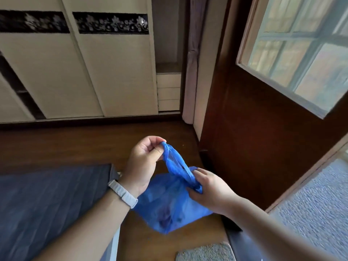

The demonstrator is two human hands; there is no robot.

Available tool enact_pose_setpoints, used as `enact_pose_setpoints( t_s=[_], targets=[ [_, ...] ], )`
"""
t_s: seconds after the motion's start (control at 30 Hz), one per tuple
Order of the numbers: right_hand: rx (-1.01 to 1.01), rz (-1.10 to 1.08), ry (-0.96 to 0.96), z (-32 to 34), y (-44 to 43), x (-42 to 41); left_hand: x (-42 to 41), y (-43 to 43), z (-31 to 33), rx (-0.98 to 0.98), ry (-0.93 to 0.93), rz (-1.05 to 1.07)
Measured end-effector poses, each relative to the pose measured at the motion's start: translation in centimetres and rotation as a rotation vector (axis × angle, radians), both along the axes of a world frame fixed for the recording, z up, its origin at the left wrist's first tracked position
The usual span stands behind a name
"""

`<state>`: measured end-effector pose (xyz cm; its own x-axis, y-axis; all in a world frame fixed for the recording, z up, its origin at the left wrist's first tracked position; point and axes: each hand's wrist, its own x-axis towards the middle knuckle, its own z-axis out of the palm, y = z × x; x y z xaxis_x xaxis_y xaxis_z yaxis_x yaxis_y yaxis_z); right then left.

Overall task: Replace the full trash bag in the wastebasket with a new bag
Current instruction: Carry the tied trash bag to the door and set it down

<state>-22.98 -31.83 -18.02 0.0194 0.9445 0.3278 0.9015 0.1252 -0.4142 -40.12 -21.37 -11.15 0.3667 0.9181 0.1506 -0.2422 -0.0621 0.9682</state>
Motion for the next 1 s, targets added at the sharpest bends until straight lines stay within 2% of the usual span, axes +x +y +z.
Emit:
enact_pose_setpoints(
  t_s=[0.27, 0.5, 0.8, 1.0],
  targets=[
    [0.082, -0.013, -0.010, 2.6, 15.3, -4.0, -4.4, 15.9, 1.8, -0.044, -0.086, -0.008],
    [0.022, 0.031, -0.010, 2.0, 24.4, -4.7, -6.2, 24.5, 1.0, -0.032, -0.088, 0.050],
    [0.026, 0.161, 0.039, 0.4, 38.9, -2.8, -4.4, 36.6, 0.6, -0.019, 0.000, 0.161],
    [0.017, 0.240, 0.048, 0.9, 51.3, 2.3, 0.4, 47.6, 1.4, -0.043, 0.062, 0.263]
  ],
)
